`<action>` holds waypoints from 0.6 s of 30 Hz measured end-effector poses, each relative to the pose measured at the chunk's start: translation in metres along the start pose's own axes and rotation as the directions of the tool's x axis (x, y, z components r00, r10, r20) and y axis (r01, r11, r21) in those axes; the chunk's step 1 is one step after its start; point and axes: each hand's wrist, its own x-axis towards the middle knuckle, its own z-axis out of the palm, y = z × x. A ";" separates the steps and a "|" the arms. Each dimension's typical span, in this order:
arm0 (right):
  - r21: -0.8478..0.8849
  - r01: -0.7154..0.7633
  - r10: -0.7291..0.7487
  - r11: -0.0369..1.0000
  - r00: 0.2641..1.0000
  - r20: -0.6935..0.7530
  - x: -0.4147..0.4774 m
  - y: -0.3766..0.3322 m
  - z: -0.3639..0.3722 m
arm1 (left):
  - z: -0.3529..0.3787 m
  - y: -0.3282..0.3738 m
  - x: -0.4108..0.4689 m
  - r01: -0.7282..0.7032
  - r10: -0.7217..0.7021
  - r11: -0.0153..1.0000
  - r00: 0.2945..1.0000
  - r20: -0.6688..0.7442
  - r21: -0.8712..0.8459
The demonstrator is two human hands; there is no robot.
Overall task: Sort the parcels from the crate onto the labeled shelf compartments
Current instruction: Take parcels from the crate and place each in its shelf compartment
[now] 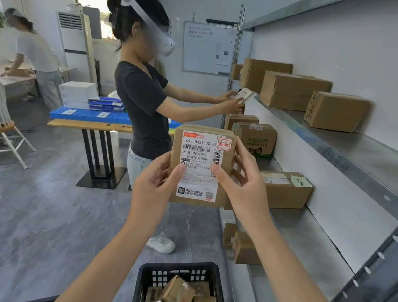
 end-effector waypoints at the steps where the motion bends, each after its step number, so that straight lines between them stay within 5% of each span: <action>1: -0.015 0.008 -0.008 1.000 1.000 -0.004 -0.001 -0.002 -0.003 | 0.002 0.002 -0.001 0.004 -0.004 1.000 1.000 0.001 -0.012; 18: -0.018 0.041 -0.043 0.999 0.984 -0.172 -0.042 -0.050 -0.056 | 0.041 0.035 -0.022 -0.028 0.038 0.993 0.995 0.091 -0.115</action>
